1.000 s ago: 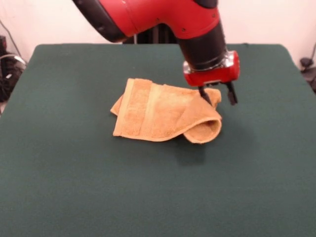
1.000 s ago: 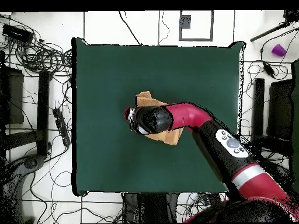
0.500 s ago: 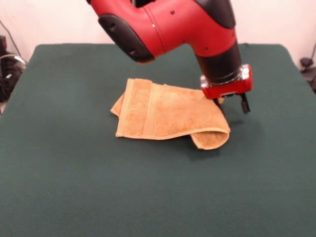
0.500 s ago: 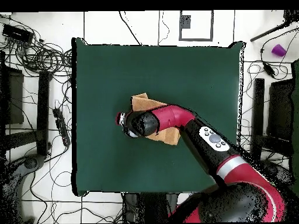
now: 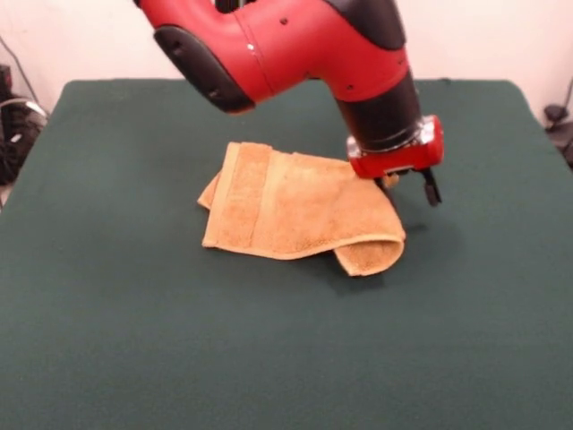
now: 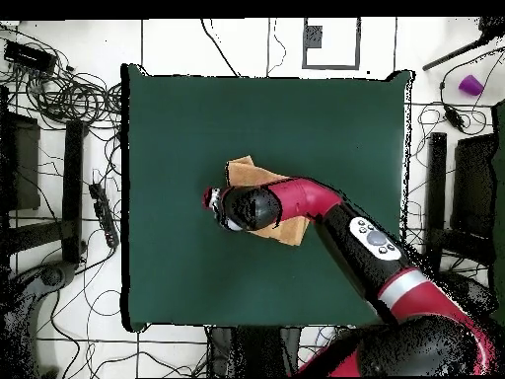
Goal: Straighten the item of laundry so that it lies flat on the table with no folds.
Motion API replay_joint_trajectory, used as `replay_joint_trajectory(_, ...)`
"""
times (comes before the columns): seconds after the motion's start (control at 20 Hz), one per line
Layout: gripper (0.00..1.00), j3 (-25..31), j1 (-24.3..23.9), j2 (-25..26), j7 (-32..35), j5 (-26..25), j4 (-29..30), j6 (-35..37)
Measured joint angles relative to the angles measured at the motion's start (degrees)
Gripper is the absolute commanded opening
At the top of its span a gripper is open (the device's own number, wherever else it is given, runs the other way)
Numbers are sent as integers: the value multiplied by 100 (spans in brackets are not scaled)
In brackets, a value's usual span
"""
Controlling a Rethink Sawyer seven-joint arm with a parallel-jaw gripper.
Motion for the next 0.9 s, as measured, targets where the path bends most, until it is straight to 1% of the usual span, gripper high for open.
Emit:
replay_joint_trajectory(0.1,100,42,-81,-61,0,120,7,101)
replay_joint_trajectory(0.2,100,127,-202,-196,0,351,7,380)
replay_joint_trajectory(0.3,100,159,-236,-252,0,410,7,488)
replay_joint_trajectory(0.35,100,213,-292,-355,0,517,8,690)
replay_joint_trajectory(0.5,100,263,-341,-498,0,613,9,898)
replay_joint_trajectory(0.9,100,371,-394,-769,-1,643,9,1012)
